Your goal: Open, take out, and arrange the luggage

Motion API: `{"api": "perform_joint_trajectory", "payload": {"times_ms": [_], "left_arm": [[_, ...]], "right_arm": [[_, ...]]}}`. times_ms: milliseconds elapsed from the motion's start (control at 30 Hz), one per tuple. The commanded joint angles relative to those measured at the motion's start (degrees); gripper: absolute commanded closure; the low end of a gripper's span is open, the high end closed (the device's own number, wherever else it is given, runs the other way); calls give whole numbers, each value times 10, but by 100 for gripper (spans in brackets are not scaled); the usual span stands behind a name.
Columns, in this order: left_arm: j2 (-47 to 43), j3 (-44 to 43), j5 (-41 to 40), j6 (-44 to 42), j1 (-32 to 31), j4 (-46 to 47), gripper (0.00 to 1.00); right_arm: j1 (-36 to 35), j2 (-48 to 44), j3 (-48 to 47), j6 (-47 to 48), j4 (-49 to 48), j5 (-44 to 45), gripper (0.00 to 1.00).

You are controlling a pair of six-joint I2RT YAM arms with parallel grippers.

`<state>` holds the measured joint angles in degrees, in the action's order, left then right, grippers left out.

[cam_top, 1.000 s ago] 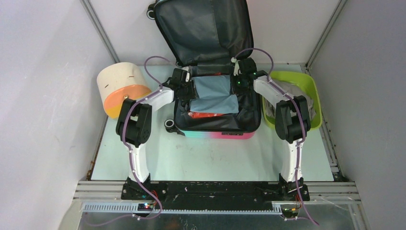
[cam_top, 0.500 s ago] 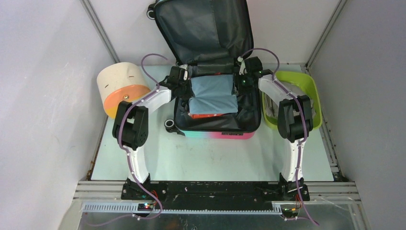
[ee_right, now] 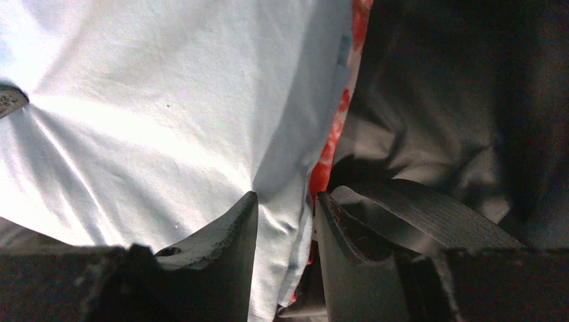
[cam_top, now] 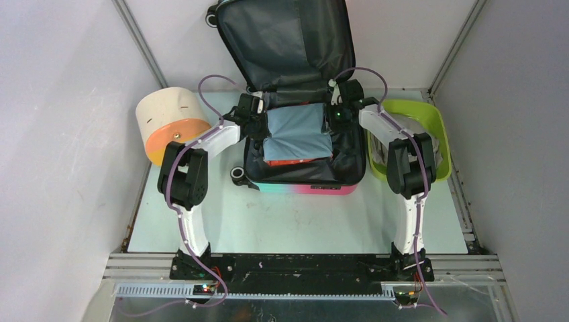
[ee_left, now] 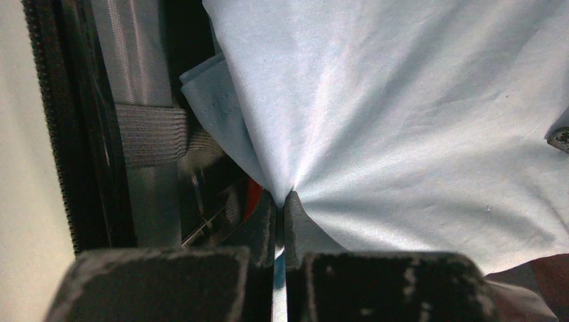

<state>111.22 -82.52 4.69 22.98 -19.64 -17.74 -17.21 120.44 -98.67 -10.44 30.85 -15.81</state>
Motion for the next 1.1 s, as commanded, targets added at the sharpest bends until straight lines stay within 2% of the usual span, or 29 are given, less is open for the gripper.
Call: {"api": "perform_joint_trajectory", "payload": {"times_ms": [0, 167, 567, 667, 767, 867, 967, 1067], "left_arm": [[-27, -13, -29, -22, 6, -23, 100], [-26, -14, -28, -23, 5, -23, 100], [-19, -20, -31, -28, 6, -26, 100], [-18, -22, -31, -28, 6, -27, 100], [-16, -25, -27, -28, 6, -29, 100], [-17, -26, -27, -27, 6, -30, 100], [-18, -26, -24, -26, 6, -31, 100], [-19, -28, -18, -26, 4, -31, 100]], "right_arm": [[-15, 10, -43, 14, -4, 21, 61], [-18, 18, -55, 15, 11, 28, 53], [-13, 31, -50, 30, 16, 25, 47], [-10, 27, -41, 29, 13, 17, 50], [-7, 16, -23, 26, -5, 4, 59], [-5, 9, -14, 24, -13, 1, 63], [-1, 8, -14, 21, -12, -3, 60], [0, 14, -19, 25, -7, -5, 54]]}}
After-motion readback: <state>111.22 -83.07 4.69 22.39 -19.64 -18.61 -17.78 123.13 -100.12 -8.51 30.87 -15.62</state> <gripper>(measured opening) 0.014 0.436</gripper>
